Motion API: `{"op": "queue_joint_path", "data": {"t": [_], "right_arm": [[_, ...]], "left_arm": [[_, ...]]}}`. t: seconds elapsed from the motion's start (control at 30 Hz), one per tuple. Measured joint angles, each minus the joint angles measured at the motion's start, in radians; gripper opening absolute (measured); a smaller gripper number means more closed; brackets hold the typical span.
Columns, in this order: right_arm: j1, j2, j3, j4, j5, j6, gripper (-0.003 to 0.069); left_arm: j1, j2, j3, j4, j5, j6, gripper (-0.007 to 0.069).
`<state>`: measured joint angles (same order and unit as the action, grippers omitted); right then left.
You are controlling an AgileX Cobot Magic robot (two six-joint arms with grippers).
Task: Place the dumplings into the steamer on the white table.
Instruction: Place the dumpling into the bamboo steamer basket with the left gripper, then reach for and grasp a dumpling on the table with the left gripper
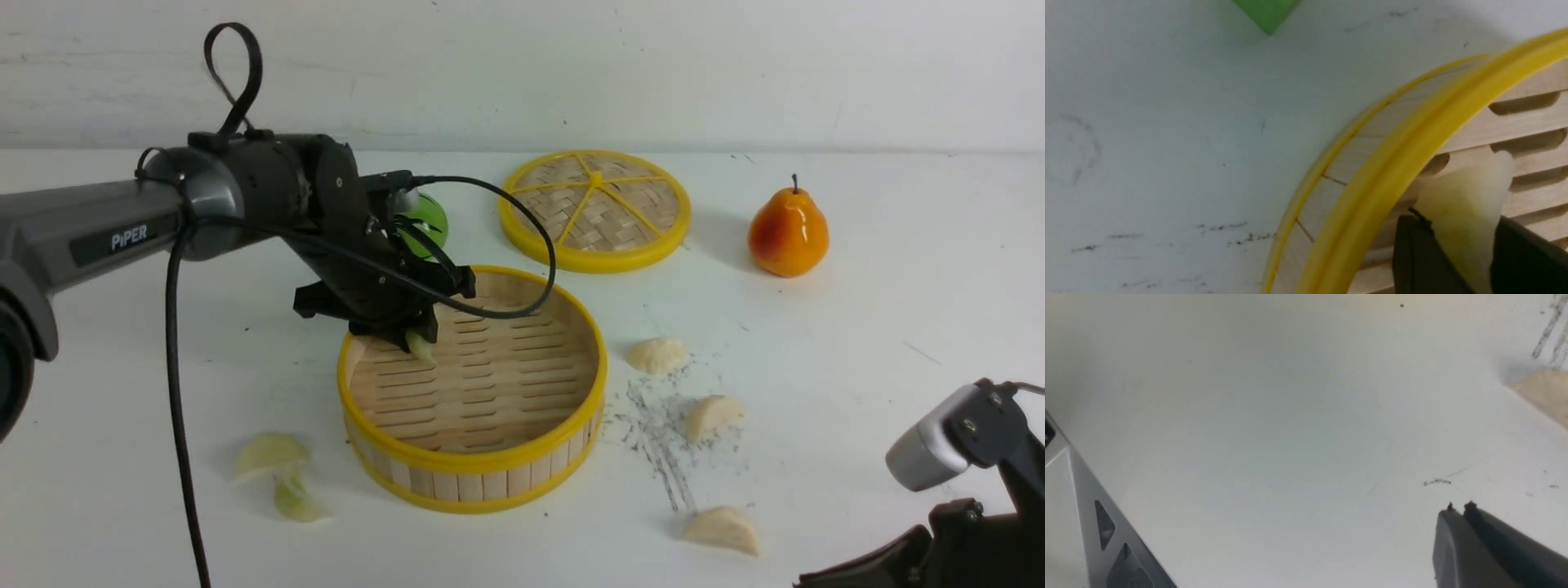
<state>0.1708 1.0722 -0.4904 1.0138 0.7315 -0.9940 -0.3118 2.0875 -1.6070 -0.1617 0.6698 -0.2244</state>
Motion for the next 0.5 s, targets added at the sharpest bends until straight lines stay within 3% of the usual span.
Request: {"op": "queue_joint_path", "data": {"t": [0.1, 0.17, 0.27, 0.5], "right_arm": [[0.0, 0.0, 0.0, 0.0, 0.0, 0.0, 0.0022], [0.0, 0.0, 0.0, 0.0, 0.0, 0.0, 0.0022], [0.0, 0.0, 0.0, 0.0, 0.0, 0.0, 0.0022], [0.0, 0.0, 0.0, 0.0, 0.0, 0.0, 0.0022]], "left_arm": [[0.0, 0.0, 0.0, 0.0, 0.005, -0.006, 0.0248], [-0.001, 0.0, 0.0, 0.0, 0.016, -0.006, 0.0336], [-0.002, -0.011, -0.007, 0.0, 0.067, -0.006, 0.0408], [-0.002, -0.185, -0.037, 0.079, 0.232, 0.068, 0.0436]]}}
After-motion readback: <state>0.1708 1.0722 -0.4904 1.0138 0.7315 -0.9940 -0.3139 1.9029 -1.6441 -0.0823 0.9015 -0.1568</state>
